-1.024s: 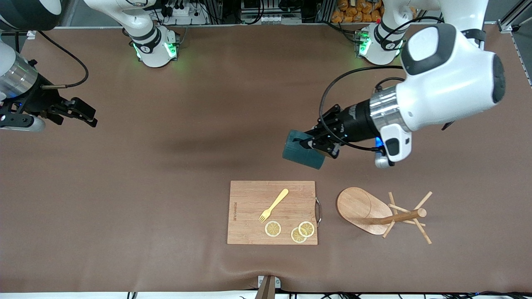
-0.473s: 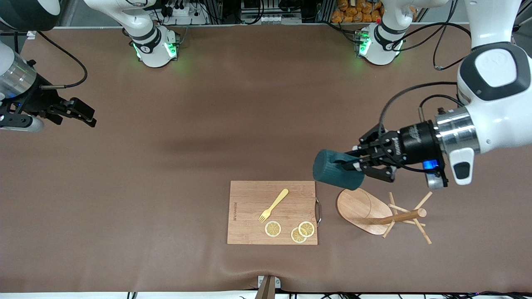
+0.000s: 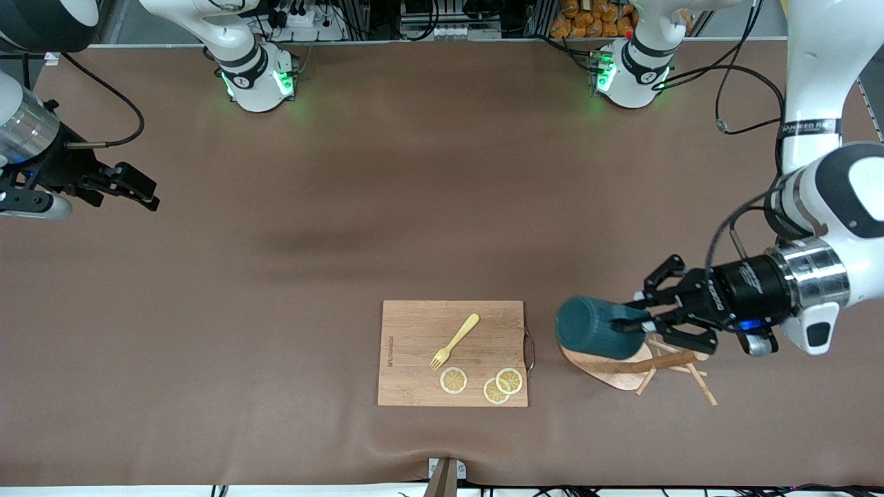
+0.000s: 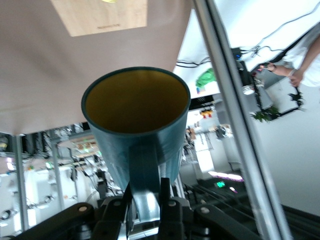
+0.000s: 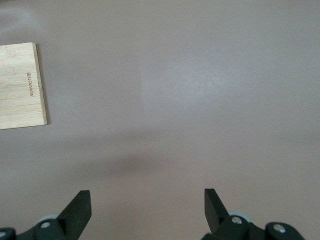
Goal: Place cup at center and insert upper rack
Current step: 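Tilt the mug and bring its handle to a mug-tree peg, then lower the mug handle onto the wooden peg with the left gripper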
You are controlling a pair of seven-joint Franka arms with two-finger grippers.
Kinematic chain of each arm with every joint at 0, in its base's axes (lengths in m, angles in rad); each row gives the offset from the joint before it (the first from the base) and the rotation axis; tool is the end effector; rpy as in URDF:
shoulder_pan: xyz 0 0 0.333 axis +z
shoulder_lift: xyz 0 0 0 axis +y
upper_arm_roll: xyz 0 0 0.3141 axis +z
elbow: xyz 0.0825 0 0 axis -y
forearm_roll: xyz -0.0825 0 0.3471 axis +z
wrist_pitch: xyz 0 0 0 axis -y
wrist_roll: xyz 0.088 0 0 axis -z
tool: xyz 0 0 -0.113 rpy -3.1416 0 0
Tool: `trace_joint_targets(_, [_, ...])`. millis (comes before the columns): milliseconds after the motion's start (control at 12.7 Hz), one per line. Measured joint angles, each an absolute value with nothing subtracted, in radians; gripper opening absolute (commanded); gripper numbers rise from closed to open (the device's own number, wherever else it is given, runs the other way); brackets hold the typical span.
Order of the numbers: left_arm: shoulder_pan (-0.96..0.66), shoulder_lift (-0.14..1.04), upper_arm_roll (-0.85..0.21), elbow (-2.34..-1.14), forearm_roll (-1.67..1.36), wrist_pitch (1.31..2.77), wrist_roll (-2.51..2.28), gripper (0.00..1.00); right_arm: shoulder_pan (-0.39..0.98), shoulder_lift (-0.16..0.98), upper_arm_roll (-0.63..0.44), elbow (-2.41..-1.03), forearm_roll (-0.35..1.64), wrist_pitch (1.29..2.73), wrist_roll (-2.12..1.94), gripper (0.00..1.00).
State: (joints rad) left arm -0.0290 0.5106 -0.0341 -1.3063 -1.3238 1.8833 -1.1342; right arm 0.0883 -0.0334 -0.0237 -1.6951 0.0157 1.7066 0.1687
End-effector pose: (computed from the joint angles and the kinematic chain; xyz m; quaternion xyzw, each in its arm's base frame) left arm 0.6867 -0.1155 0.5157 0.5860 0.5469 -0.3150 0.5082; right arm 0.5169 0.0348 0.5914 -0.9983 0.0529 -0.0213 0.0107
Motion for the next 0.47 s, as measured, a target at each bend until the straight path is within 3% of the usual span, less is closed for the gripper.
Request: trace_joint_targets(473, [0.046,0.588,-0.034,-1.309,-1.347,1.849,-0.975,0.00,0.088,-0.033,-0.024,-1.695,0.016,1.706,0.169,1.00])
